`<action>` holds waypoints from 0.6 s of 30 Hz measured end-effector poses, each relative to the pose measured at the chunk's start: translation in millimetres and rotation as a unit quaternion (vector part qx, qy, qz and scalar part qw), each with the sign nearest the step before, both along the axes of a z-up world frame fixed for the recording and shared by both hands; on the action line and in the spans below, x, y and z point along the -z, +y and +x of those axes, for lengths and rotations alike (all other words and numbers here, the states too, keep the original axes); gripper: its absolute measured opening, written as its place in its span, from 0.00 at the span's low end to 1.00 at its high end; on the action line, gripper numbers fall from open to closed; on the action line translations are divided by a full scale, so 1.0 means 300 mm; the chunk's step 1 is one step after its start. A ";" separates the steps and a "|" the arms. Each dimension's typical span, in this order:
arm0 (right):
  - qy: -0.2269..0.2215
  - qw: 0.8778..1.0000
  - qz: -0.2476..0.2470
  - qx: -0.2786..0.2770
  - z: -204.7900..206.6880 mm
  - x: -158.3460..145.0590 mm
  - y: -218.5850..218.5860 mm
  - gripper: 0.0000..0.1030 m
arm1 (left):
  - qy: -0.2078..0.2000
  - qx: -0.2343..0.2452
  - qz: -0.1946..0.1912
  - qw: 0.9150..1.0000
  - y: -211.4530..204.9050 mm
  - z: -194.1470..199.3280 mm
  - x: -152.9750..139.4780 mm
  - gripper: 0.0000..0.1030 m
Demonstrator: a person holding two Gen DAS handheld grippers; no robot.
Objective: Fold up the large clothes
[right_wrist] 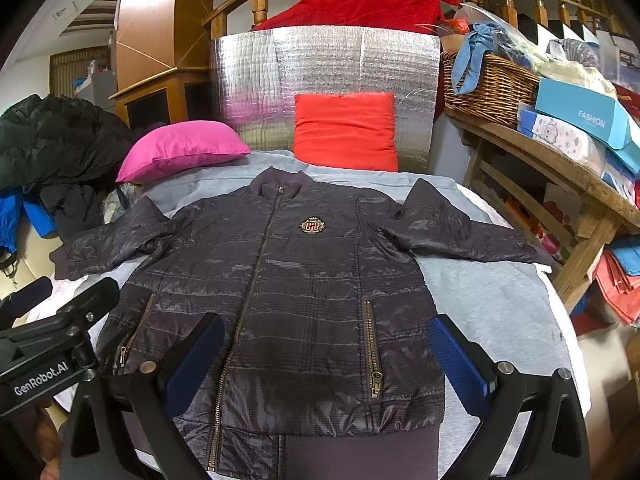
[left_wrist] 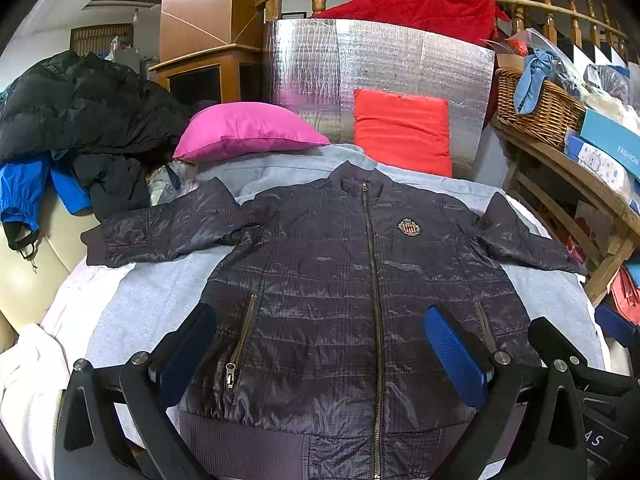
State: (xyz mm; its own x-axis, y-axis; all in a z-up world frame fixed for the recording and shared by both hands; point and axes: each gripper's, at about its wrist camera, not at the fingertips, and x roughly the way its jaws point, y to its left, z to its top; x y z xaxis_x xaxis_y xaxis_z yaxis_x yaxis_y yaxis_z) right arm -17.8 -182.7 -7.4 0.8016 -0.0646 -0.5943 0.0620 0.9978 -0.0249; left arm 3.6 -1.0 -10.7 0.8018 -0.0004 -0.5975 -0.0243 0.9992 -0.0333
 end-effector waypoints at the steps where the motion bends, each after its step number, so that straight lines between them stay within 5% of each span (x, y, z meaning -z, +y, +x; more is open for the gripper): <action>1: 0.000 1.000 0.000 0.000 -0.001 0.000 0.000 1.00 | 0.000 0.000 0.000 1.000 0.002 0.000 0.000 1.00; 18: -0.001 1.000 -0.001 0.002 0.006 -0.004 -0.010 1.00 | 0.004 0.001 0.006 1.000 -0.013 -0.001 0.012 1.00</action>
